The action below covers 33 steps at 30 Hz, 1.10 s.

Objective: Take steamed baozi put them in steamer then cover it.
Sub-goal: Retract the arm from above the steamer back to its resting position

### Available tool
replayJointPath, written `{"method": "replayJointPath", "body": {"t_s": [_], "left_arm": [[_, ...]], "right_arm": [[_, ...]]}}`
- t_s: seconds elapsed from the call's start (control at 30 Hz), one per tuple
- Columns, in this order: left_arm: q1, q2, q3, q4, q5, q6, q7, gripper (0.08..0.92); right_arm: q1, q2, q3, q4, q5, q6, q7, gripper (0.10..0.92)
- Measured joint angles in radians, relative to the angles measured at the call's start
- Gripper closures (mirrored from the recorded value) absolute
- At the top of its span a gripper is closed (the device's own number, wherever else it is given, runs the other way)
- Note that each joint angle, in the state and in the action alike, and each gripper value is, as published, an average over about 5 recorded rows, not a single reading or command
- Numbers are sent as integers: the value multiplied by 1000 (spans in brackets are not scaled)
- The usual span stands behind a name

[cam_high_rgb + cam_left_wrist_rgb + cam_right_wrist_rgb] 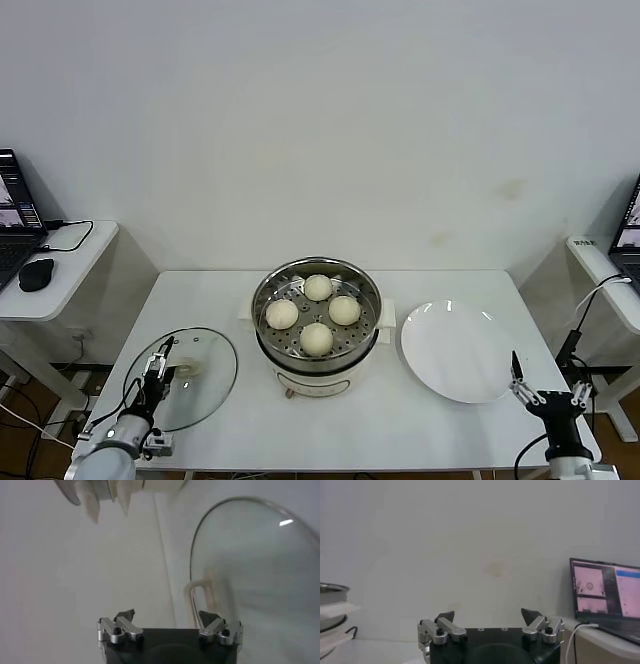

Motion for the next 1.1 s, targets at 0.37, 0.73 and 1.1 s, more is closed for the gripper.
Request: {"method": "replayJointPath", "body": {"t_s": [0.37, 0.73, 1.1], "left_arm": [[-91, -9, 16, 98, -1, -3, -5, 302], [-105, -21, 11, 136, -21, -13, -29, 622], [-60, 7, -41, 51, -94, -3, -79, 845]], "right_arm": [[8, 2, 3, -17, -2, 0, -2, 202], [8, -7, 3, -12, 8, -2, -3, 202], [-3, -21, -15, 11, 7, -5, -4, 202]]}}
